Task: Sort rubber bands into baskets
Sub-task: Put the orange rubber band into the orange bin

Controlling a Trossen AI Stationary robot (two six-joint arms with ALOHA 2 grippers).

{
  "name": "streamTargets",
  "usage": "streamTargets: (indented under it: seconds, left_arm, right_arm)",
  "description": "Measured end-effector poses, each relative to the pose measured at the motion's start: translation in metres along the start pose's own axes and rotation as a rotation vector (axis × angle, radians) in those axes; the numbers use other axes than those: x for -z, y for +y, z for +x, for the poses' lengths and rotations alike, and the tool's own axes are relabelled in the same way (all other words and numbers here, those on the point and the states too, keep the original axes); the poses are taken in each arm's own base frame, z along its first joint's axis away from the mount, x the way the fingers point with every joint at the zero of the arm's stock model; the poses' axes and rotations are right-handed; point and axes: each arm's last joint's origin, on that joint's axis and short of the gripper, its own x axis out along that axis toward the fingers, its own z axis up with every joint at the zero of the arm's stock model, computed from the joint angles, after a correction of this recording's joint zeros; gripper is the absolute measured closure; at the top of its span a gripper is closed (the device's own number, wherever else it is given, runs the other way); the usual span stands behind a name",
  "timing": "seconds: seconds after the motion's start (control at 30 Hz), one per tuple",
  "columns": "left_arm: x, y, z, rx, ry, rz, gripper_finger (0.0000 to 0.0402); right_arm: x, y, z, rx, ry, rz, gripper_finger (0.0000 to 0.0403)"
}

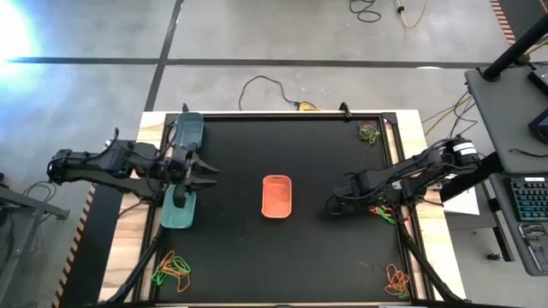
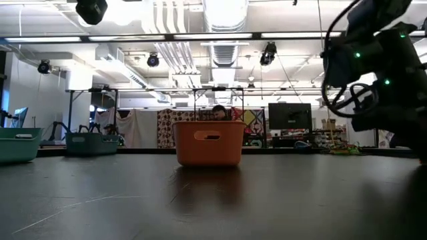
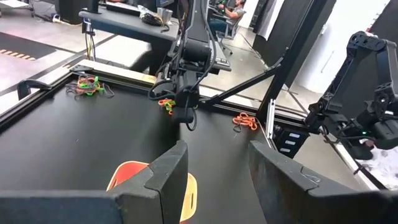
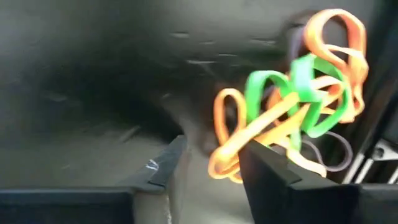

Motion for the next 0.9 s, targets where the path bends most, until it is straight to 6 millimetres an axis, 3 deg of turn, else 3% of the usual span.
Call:
streamTargets:
  seconds: [0.37, 0.5, 0.7, 0.9]
  left_arm:
    - [0.0, 0.0, 0.0, 0.002, -0.004, -0.001, 0.0249]
    - [-0.001, 0.0, -0.002, 0.005, -0.01, -0.001, 0.0249]
    - [-0.003, -0.001, -0.015, 0.024, -0.047, -0.001, 0.0249]
    - [-0.002, 0.001, -0.033, 0.029, -0.069, 0.017, 0.0249]
  right_arm:
    - [-0.001, 0.002, -0.005, -0.012, -0.061, -0.006, 0.0385]
    - [-0.001, 0.005, -0.011, -0.023, -0.061, -0.006, 0.0393]
    - [0.001, 0.027, -0.047, -0.109, -0.107, -0.047, 0.0394]
    - [-0.002, 0.061, -0.081, -0.2, -0.168, -0.183, 0.0394]
